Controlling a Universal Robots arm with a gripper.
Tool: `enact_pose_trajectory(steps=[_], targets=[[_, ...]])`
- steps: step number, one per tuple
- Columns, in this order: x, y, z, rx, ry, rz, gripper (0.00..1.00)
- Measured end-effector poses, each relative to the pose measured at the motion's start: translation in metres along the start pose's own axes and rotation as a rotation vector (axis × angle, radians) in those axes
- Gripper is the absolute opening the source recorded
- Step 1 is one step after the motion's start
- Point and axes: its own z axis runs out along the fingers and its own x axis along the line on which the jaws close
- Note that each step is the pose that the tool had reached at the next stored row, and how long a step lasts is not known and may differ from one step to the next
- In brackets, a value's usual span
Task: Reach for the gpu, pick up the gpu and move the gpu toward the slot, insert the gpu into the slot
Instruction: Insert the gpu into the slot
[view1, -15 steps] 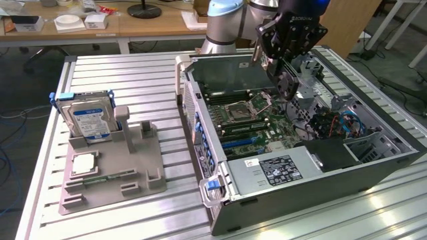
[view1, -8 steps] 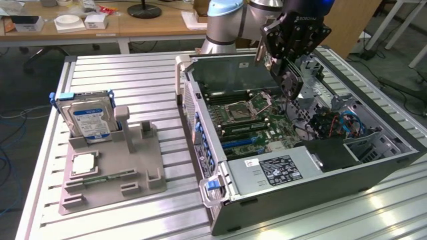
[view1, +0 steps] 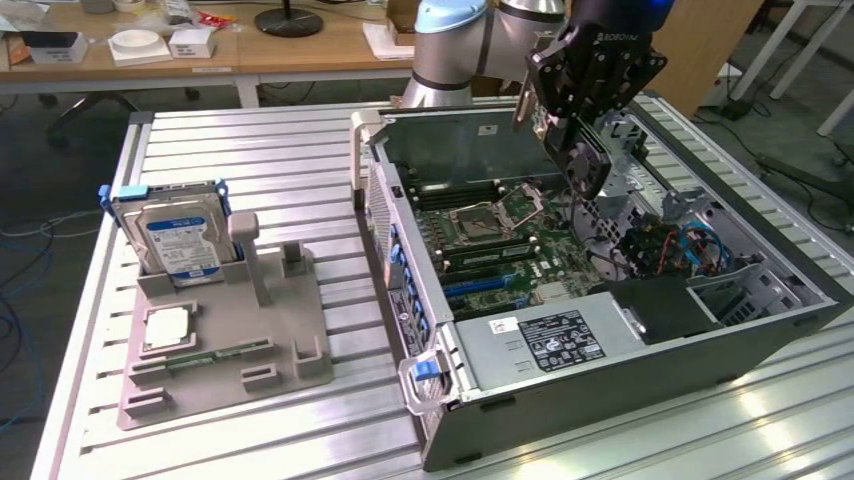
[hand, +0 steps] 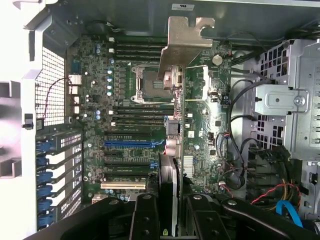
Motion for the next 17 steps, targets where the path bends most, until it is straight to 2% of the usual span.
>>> enact_pose_trajectory(steps=[11,17], targets=[[0.0,0.0,0.0,0.0,0.0,-0.002,0.27],[0.0,0.0,0.0,-0.0006,0.0005,-0.026,0.27]])
